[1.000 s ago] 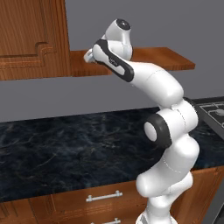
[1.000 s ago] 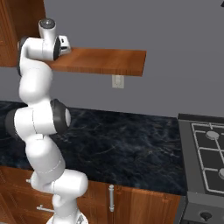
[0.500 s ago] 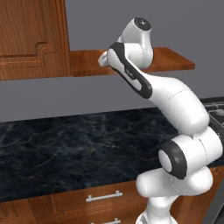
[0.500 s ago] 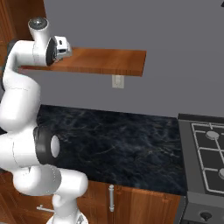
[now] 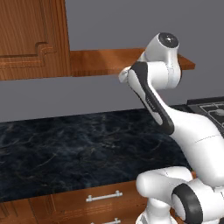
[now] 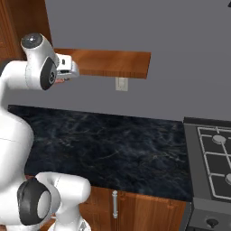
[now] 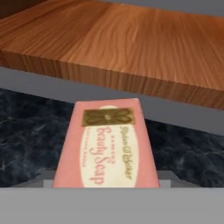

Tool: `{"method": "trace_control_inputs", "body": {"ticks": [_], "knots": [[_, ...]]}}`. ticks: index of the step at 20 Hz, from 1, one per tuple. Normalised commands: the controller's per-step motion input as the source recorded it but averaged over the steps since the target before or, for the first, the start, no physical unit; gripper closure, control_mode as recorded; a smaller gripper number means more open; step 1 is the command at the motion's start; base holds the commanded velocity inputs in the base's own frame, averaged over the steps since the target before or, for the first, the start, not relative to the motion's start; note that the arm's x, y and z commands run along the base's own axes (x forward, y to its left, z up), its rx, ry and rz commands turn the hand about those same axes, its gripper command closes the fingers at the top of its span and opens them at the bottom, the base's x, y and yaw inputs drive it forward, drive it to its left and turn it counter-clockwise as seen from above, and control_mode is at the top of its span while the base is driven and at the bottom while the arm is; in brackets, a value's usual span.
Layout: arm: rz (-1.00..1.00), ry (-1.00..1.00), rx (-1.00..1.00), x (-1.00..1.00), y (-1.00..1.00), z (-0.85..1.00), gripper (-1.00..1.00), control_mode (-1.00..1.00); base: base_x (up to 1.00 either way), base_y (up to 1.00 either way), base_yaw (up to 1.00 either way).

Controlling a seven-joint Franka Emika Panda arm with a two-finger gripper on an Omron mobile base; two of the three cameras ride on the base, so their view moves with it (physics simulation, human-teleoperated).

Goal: Open the cabinet. Pick the bar soap and place it next to the sink. Then close the cabinet.

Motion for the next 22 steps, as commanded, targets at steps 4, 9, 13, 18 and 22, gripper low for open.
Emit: {"method": "trace_control_inputs", "body": {"ticks": [4,9,13,18,22], "knots": [[-0.09,0.01,0.0,-0.99,0.0,-0.17,1.0,-1.0,0.0,0.0,0.0],[-0.04,0.0,0.0,-0.48,0.0,-0.04,1.0,1.0,-0.1,0.0,0.0],[0.0,0.0,0.0,0.0,0.0,0.0,1.0,1.0,-0.56,0.0,0.0],[0.0,0.0,0.0,0.0,0.0,0.0,1.0,1.0,-0.51,0.0,0.51],[0.0,0.0,0.0,0.0,0.0,0.0,1.0,1.0,-0.49,0.0,0.86]]}}
